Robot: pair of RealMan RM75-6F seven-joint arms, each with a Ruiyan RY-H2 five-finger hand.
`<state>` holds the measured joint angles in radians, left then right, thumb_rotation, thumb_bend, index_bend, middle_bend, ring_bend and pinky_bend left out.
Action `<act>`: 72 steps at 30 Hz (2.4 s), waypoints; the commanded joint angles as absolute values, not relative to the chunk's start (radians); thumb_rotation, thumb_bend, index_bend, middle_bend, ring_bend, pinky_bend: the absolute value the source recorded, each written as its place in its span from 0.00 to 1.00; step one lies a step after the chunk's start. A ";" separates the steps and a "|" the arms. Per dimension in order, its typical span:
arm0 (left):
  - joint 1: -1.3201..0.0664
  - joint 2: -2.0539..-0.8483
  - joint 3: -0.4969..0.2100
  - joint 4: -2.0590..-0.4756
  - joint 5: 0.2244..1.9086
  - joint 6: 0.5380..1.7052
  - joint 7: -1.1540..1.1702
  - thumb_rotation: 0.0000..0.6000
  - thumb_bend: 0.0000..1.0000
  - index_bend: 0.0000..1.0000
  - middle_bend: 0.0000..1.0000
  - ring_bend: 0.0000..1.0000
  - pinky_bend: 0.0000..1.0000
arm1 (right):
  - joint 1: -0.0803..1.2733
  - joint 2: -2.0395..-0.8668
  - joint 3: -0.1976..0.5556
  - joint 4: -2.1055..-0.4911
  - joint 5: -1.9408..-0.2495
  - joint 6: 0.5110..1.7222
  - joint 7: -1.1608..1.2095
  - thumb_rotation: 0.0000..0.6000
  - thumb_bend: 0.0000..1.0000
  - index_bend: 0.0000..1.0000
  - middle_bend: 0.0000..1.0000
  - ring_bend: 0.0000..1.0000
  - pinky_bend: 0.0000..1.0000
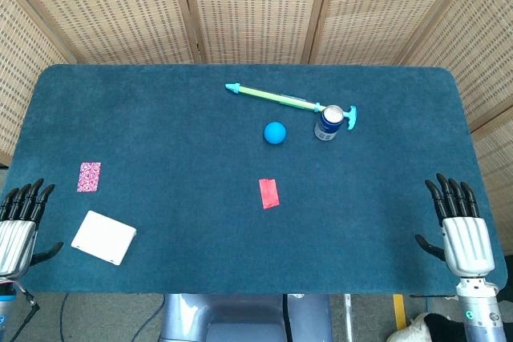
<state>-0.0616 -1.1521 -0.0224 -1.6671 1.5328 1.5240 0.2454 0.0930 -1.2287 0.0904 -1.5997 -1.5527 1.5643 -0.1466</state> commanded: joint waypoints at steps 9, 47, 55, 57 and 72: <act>-0.060 -1.152 -0.023 -1.669 1.533 1.527 0.244 1.00 0.11 0.00 0.00 0.00 0.04 | 0.092 -1.222 0.089 -1.609 -1.544 1.554 -0.147 1.00 0.14 0.06 0.00 0.00 0.00; -0.065 -1.147 -0.046 -1.667 1.484 1.517 0.242 1.00 0.11 0.00 0.00 0.00 0.04 | 0.273 -1.235 0.103 -1.601 -1.623 1.336 0.004 1.00 0.14 0.07 0.00 0.00 0.00; -0.075 -1.147 -0.057 -1.661 1.452 1.493 0.241 1.00 0.11 0.00 0.00 0.00 0.04 | 0.369 -1.315 0.151 -1.630 -1.549 1.219 -0.034 1.00 0.14 0.07 0.00 0.00 0.00; -0.076 -1.147 -0.059 -1.658 1.445 1.487 0.238 1.00 0.11 0.00 0.00 0.00 0.04 | 0.394 -1.344 0.166 -1.644 -1.528 1.192 -0.048 1.00 0.14 0.07 0.00 0.00 0.00; -0.084 -1.139 -0.068 -1.644 1.418 1.469 0.201 1.00 0.12 0.00 0.00 0.00 0.04 | 0.525 -1.571 0.243 -1.634 -1.325 1.088 -0.228 1.00 0.21 0.09 0.00 0.00 0.00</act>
